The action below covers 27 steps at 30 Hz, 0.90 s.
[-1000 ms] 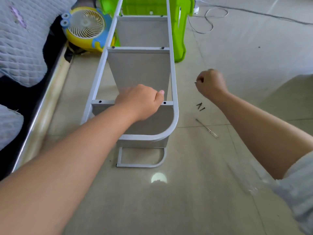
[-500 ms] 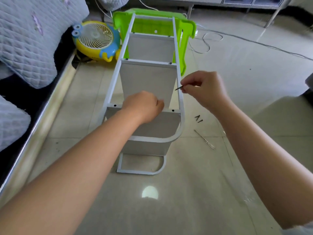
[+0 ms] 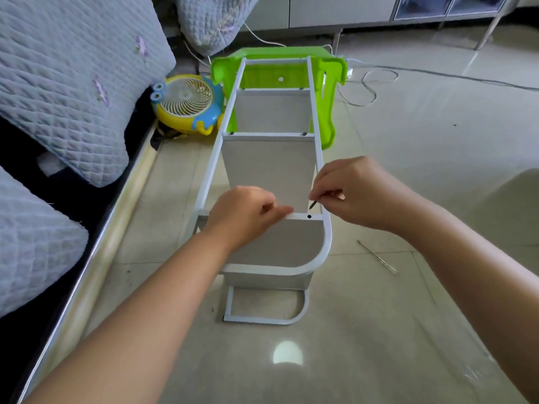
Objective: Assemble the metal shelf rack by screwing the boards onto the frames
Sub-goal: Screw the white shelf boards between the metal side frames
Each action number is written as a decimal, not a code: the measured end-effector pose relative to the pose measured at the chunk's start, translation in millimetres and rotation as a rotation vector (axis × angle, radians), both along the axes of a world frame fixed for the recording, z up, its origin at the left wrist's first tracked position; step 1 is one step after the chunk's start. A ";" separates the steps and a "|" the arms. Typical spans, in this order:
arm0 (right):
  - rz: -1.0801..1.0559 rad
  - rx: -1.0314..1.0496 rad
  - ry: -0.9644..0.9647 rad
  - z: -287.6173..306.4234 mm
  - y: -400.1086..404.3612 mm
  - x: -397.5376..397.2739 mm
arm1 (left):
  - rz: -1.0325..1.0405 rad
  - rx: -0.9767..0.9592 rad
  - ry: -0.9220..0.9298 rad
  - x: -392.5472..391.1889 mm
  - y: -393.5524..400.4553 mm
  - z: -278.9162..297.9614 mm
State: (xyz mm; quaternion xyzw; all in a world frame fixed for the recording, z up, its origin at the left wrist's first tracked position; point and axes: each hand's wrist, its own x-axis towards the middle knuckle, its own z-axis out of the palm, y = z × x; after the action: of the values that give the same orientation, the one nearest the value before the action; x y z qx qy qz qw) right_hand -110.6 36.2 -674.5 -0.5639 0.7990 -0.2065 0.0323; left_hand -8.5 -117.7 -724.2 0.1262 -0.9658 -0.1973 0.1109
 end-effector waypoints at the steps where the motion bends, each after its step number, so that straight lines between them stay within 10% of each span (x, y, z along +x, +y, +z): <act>1: -0.049 -0.021 -0.014 2.0 1.0 -2.9 | -0.023 0.031 -0.009 0.7 -0.8 0.7; 10: -0.216 0.093 -0.237 15.1 6.6 -13.4 | -0.105 0.073 -0.142 0.9 -5.6 6.5; 18: -0.095 0.874 -0.504 13.4 12.7 -20.1 | -0.156 0.125 -0.235 1.6 -3.9 10.7; 27: -0.066 0.876 -0.448 -0.8 4.4 -15.3 | -0.135 0.203 -0.256 3.6 -3.7 13.2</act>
State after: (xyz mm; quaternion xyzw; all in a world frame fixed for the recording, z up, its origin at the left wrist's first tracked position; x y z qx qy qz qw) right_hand -125.9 40.6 -675.4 -0.4136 0.8015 0.0317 0.4307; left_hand -4.9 -121.4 -711.0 0.0957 -0.9535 -0.2830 -0.0397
